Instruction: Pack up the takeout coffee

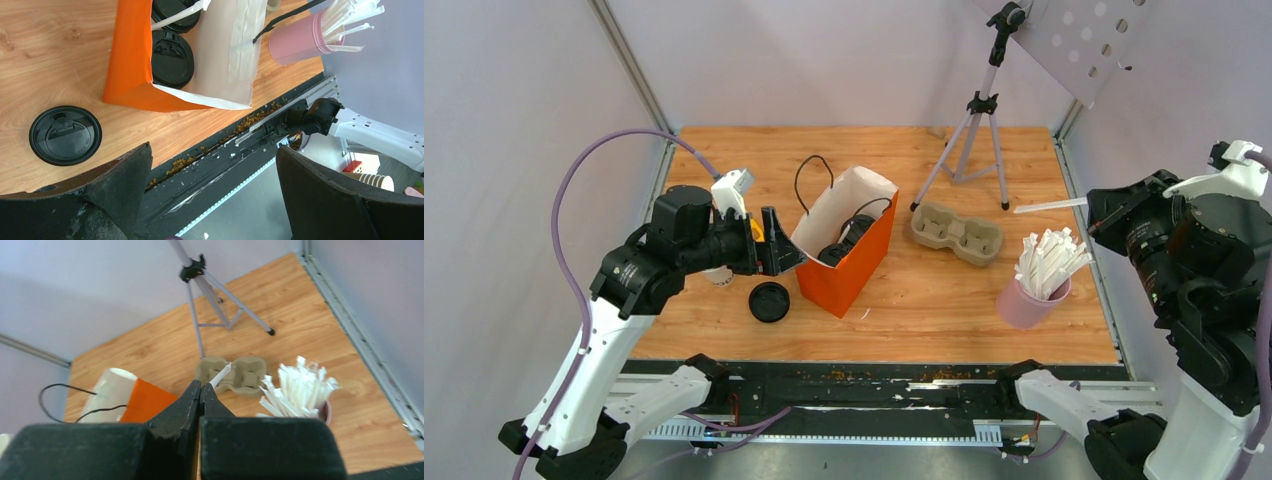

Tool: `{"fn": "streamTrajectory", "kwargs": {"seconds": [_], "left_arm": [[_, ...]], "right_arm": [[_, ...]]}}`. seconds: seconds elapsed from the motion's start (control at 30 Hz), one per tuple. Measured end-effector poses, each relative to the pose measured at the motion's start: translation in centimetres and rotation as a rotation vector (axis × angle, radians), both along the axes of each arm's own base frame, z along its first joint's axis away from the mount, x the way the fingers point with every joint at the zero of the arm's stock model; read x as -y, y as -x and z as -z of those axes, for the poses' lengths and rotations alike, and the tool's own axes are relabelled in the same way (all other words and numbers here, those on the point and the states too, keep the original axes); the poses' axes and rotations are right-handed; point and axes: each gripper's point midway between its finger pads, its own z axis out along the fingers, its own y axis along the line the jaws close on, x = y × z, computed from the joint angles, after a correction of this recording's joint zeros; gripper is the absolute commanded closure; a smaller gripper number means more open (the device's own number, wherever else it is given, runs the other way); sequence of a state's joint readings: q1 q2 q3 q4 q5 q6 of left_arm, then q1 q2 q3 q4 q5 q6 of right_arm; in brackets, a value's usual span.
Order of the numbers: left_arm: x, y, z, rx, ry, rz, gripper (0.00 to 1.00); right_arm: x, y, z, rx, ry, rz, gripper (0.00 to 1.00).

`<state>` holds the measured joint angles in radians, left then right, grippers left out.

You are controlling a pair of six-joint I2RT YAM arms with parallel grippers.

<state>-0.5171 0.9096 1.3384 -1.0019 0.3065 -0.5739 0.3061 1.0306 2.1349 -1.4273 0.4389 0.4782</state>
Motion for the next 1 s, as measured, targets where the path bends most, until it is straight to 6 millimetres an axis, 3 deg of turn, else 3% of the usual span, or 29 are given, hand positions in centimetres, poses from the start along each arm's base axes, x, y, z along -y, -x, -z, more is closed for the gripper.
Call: {"fn": "streamTrajectory", "kwargs": {"seconds": [0.17,0.33,0.57,0.77,1.0], "left_arm": [[0.0,0.0,0.0,0.0,0.001,0.0,0.0],[0.0,0.0,-0.2,0.006,0.003,-0.002,0.0],[-0.2,0.2,-0.9,0.023,0.012,-0.003,0.0],[-0.3,0.2,-1.7,0.046,0.021,-0.008,0.0],[-0.4,0.1,-1.8,0.05,0.019,-0.014,0.0]], "right_arm": [[-3.3,-1.3,0.1,0.054,-0.093,-0.137,1.0],[-7.7,-5.0,0.9,0.038,-0.181,-0.286,1.0],[-11.8,-9.9,-0.3,0.071,-0.229,-0.417,1.0],[-15.1,-11.3,-0.7,0.078,-0.238,-0.517,1.0],[-19.8,-10.5,0.0,0.057,-0.207,-0.634,1.0]]}}
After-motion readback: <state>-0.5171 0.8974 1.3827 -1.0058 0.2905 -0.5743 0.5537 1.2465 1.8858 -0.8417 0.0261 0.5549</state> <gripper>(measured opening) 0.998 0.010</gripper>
